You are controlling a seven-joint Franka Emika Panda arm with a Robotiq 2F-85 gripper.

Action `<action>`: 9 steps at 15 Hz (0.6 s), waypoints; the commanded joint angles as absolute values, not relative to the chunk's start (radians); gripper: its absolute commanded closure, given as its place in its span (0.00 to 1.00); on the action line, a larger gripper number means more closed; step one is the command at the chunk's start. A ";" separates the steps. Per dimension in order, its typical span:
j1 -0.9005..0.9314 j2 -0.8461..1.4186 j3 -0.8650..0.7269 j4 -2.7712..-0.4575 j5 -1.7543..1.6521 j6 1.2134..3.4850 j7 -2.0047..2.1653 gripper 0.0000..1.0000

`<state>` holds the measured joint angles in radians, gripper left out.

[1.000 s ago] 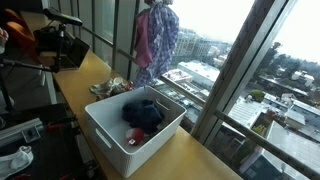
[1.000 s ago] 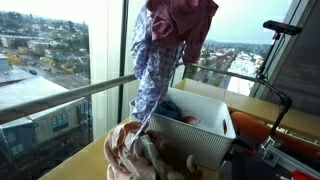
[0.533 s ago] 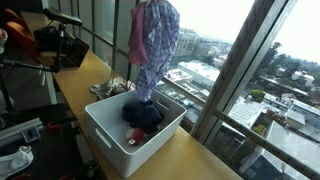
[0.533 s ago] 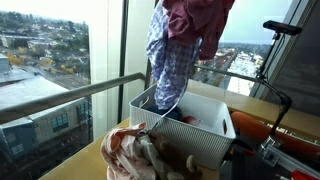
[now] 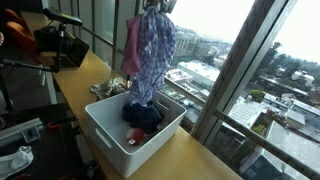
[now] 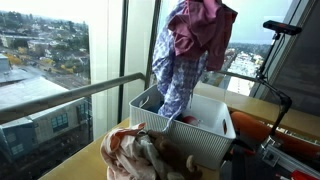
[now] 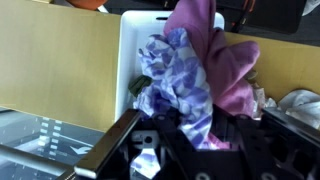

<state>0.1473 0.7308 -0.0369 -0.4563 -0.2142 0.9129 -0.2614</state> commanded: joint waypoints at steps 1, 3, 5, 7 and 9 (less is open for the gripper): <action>0.135 0.691 -0.054 -0.465 -0.233 0.890 -0.237 0.94; 0.129 0.676 -0.064 -0.466 -0.249 0.884 -0.239 0.94; 0.126 0.657 -0.076 -0.467 -0.272 0.875 -0.246 0.94; 0.128 0.633 -0.088 -0.469 -0.300 0.863 -0.256 0.94; 0.129 0.609 -0.097 -0.471 -0.324 0.849 -0.265 0.94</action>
<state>0.1226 0.6614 -0.0782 -0.4528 -0.2834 0.8803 -0.2453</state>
